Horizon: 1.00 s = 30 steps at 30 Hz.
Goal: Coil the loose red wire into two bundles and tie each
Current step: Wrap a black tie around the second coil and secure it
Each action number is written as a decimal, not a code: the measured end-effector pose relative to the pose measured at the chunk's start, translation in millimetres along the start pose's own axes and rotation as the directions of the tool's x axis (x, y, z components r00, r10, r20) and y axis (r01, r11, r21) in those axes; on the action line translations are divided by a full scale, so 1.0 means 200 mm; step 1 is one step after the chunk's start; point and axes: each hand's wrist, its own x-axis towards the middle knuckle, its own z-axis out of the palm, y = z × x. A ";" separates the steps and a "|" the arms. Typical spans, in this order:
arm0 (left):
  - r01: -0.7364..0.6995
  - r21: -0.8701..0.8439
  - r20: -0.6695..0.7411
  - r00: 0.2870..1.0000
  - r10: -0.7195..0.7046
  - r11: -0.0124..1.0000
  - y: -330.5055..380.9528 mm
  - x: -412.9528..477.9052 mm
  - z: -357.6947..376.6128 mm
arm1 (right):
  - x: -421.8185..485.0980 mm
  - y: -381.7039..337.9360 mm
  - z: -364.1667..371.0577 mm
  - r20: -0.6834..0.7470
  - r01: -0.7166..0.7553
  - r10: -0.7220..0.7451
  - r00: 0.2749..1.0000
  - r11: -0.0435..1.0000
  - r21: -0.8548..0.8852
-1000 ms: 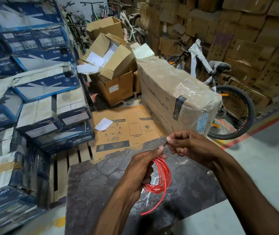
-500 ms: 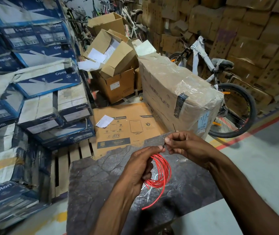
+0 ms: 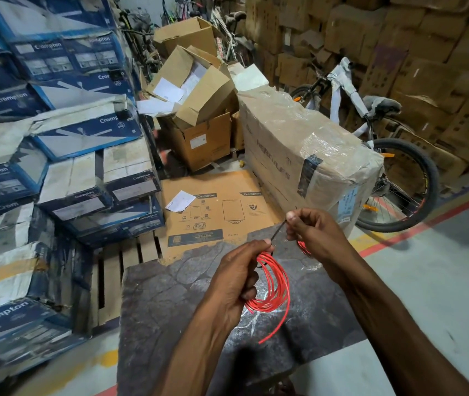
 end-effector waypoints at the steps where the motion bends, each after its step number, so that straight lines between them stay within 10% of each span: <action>1: 0.001 0.002 -0.002 1.000 -0.001 1.000 0.00 0.00 0.00 | 0.01 0.00 0.00 -0.029 0.003 -0.002 1.000 1.000 0.011; 30: -0.005 -0.079 -0.161 0.987 -0.008 0.997 -0.07 0.02 -0.01 | 0.20 -0.04 0.03 -0.171 0.185 -0.195 0.966 0.980 -0.071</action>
